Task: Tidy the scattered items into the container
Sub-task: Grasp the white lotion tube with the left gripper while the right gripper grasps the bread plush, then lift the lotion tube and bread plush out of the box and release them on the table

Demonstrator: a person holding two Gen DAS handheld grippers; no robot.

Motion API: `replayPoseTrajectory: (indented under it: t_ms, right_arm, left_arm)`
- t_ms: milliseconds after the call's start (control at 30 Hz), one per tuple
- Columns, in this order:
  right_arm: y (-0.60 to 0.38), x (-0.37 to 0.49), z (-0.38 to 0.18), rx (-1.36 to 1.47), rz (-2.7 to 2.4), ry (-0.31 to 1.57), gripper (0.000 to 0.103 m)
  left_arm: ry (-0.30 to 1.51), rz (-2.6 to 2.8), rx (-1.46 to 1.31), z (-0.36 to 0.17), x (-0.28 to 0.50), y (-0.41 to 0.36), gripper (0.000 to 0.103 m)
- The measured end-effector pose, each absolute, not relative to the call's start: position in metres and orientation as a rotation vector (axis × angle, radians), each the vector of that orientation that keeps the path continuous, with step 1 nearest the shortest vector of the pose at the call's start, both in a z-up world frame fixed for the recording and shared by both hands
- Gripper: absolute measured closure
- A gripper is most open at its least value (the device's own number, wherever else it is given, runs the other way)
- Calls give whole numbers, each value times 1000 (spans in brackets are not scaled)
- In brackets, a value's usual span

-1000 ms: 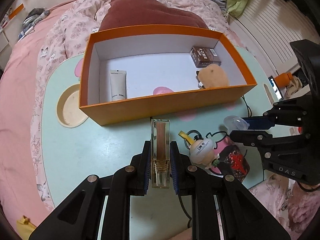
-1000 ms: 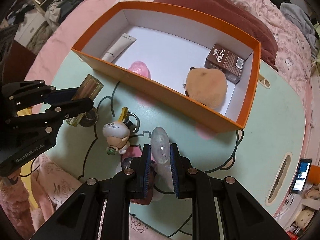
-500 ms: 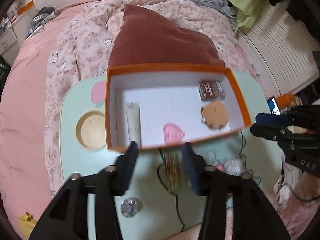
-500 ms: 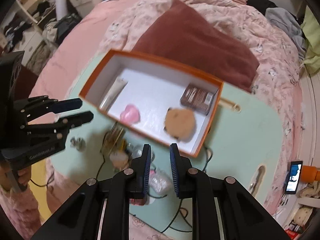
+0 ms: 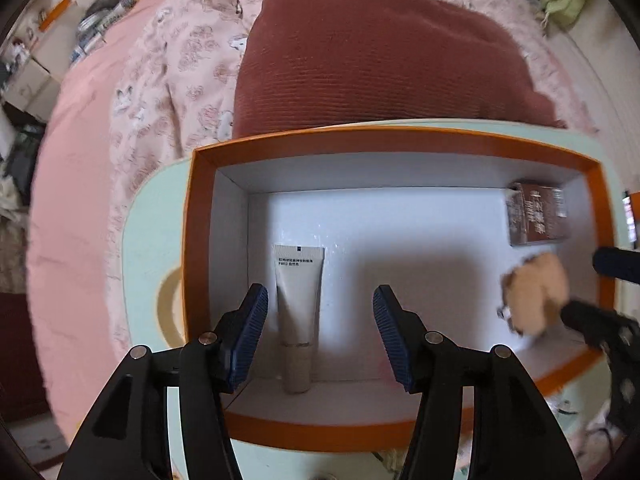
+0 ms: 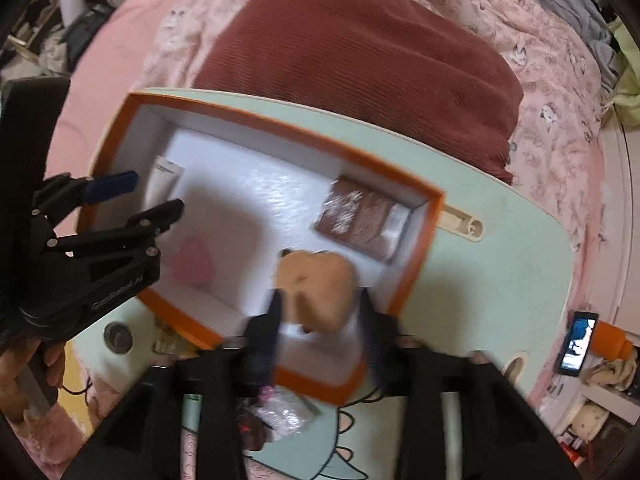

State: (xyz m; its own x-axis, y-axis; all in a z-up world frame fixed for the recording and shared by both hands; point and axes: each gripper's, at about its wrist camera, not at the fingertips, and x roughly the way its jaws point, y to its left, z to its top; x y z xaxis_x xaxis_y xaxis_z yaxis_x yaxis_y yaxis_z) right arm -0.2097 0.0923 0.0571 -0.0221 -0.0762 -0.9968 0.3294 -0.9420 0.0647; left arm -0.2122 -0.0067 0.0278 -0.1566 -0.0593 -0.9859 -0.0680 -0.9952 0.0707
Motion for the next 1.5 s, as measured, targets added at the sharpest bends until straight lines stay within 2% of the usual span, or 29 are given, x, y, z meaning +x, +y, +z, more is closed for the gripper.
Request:
replayPoseTrajectory:
  t_ms: [67,133,167,200,267,333,467,633,867,900,933,1100,1200,1233,1267,1300,1333,1500]
  right_arm:
    - [94,-213,54,1988,-2007,201,54]
    - [89,-214,53,2000,-2032,248,54]
    - [85,-213,50,2006,-2033,292,54]
    - [81,-212,47,2014,-2022,326,54]
    - [74,-210,27,2099,-1906,347,54]
    - [68,-207,15,2103,-1891,366,62]
    - [62,-205,14,2080,-1943,392,66]
    - [71,-205,28,2045,-2015,329,70]
    - [83,-197,66,1905,-2084,320,70]
    - [84,-194,74,1882,-2095,320,70]
    - [86,-191,81,1862,-2099,315,70]
    - [76,-165,107,1792,-2111,319,70]
    - [71,-152,112,1767,-2096,349,70]
    - [73,-151,112,1764,-2106,354,70]
    - [75,-152,112,1770,-2122,345,70]
    - [76,-151,112,1768,-2133,329,70]
    - [78,-152,112,1766,-2132,315,70]
    - [86,-154,109,1773,-2117,254,70]
  left_arm:
    - [184,2366,-2032,23,-213,1,47]
    - [286,2393,-2024,18,-211,11,48]
    - [289,2389,-2008,18,-210,13,52]
    - [267,2378,-1998,18,-210,13,66]
    - [77,2313,-2003,16,-212,3,69]
    - [55,2322,-1989,14,-211,-3,79]
    - [58,2335,-1969,13,-210,-7,79]
    - [6,2337,-1957,13,-199,-16,79]
    - [-49,2396,-1846,61,-197,-26,80]
    - [-52,2401,-1817,71,-193,-25,95]
    - [-53,2400,-1802,78,-191,-25,97]
    - [-36,2400,-1689,115,-167,-19,97]
    - [32,2401,-1703,118,-160,-13,96]
    - [40,2391,-1739,113,-164,-14,94]
    - [31,2381,-1771,110,-164,-13,82]
    - [-2,2365,-1821,102,-168,-14,73]
    - [-53,2350,-1868,92,-174,-16,72]
    - [-249,2314,-2026,41,-203,-24,71]
